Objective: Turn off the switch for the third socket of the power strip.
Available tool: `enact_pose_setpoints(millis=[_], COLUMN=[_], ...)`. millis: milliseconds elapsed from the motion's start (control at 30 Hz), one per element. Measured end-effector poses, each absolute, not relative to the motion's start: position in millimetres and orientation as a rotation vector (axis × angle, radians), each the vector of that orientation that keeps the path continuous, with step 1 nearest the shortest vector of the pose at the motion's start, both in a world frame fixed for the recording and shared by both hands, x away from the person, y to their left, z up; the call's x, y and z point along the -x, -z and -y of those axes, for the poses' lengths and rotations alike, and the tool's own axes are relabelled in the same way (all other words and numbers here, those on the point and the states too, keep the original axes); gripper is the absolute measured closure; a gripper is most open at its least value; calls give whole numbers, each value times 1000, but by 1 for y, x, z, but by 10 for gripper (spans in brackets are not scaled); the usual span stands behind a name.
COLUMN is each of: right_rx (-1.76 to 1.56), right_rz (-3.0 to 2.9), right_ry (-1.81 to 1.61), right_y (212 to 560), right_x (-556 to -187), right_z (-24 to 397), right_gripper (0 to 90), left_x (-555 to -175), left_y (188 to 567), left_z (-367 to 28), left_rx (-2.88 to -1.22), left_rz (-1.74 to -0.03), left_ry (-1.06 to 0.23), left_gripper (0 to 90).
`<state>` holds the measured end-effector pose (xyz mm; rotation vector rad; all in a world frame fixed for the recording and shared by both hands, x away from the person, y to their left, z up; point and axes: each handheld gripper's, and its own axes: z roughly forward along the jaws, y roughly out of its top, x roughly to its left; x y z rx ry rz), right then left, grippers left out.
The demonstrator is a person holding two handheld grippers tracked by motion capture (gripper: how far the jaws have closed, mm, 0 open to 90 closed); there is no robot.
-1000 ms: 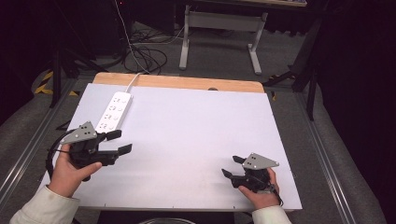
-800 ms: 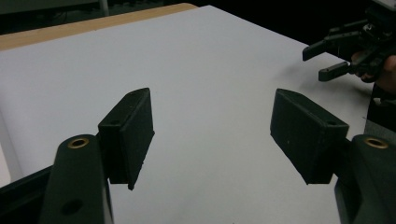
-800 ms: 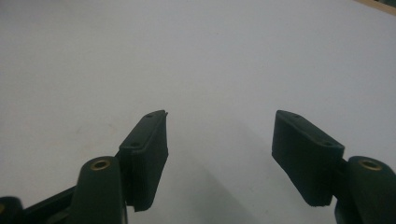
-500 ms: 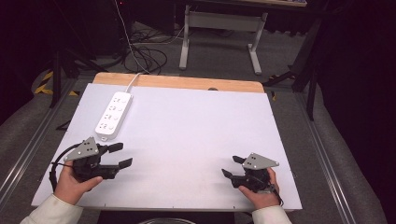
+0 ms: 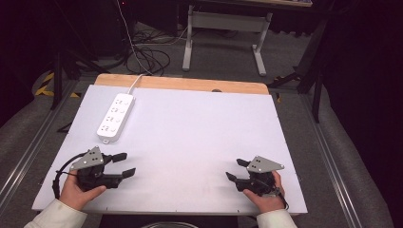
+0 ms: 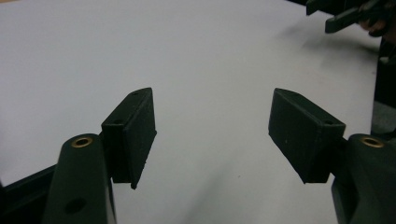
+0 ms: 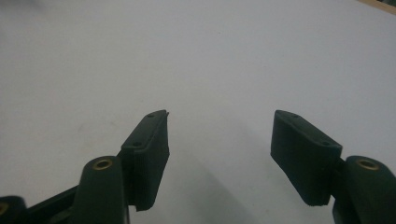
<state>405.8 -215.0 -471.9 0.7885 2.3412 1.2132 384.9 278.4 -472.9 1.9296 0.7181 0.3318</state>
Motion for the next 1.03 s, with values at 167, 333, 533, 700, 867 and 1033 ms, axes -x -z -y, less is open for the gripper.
enact_pose_setpoints(millis=[167,333,533,700,867,1033], right_rx=[-788,-786,-775,-785,-786,-779], right_rz=[-2342,-2342,-2353,-2351,-2352,-2352], right_ry=[-1219,-1223,-1235,-1238,-1237,-1253], right_y=[472,472,472,472,472,471], right_x=[-406,-406,-406,-407,-407,-406], right_z=[216,216,215,216,216,216], right_gripper=[375,374,355,354,354,350], left_x=[-382,-380,-381,-382,-381,-381], left_y=[481,486,485,486,485,484], left_z=[-279,-281,-282,-283,-283,-282], left_rx=[-1917,-1900,-1846,-1867,-1882,-1897], left_rz=[-727,-759,-810,-792,-779,-765], left_ry=[-307,-254,-222,-270,-301,-323], left_gripper=[324,320,329,336,336,336])
